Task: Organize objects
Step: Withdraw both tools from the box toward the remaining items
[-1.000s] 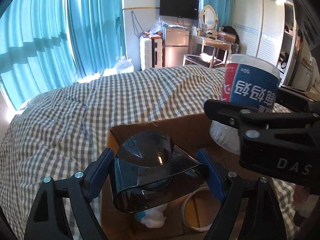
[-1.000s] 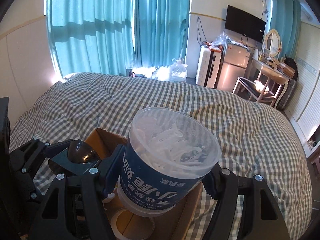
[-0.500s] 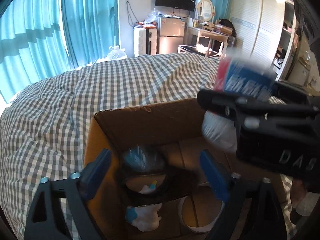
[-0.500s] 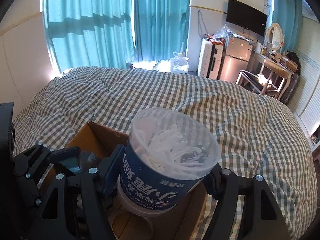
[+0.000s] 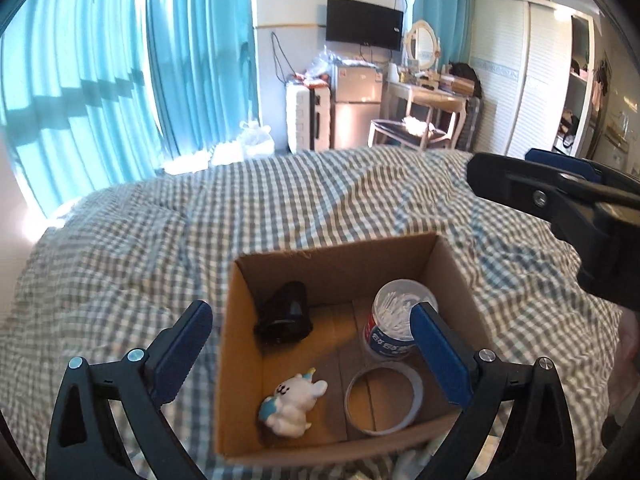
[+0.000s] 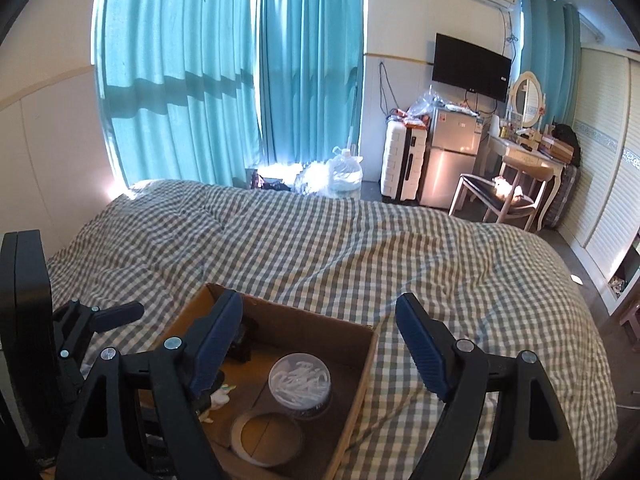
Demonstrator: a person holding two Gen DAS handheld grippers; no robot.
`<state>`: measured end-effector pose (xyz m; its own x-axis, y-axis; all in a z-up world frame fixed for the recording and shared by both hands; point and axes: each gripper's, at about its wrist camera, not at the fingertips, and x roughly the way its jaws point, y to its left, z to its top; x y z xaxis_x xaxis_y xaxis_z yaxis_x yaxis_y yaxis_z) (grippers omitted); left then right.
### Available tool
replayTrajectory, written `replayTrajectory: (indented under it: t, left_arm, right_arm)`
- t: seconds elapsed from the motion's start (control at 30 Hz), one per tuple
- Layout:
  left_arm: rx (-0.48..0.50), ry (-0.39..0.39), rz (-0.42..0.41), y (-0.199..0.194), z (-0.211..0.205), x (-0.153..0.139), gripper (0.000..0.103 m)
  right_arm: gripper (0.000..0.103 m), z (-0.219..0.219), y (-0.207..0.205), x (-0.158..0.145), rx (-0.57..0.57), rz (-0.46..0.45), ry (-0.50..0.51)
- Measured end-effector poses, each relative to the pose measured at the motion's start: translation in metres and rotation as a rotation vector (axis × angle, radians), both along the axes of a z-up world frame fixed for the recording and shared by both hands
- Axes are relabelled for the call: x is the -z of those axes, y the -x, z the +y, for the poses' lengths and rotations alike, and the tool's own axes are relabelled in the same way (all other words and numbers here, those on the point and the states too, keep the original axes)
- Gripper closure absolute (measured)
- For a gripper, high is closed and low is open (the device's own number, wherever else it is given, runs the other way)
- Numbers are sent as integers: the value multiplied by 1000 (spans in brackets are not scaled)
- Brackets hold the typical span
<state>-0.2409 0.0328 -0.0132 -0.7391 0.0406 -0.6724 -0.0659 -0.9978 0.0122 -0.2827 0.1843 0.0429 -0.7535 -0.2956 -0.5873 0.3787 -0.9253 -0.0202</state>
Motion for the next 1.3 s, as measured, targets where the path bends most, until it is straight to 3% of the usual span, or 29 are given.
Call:
replayTrajectory:
  t: [0.17, 0.33, 0.5, 0.8, 1.3]
  left_arm:
    - [-41, 25, 47, -33, 0, -33, 1]
    - [-117, -1, 74, -67, -7, -57, 1]
    - [-159, -6, 71, -95, -8, -56, 1]
    - [-206, -16, -37, -118, -7, 6, 1]
    - [-247, -45, -232, -137, 3, 115, 1]
  right_arm:
    - [24, 12, -44, -39, -13, 54, 11]
    - [20, 24, -90, -69, -44, 98, 22]
    - [20, 29, -126, -70, -80, 118, -1]
    - [19, 38, -152, 9, -117, -5, -22]
    - [19, 46, -136, 140, -102, -205, -63]
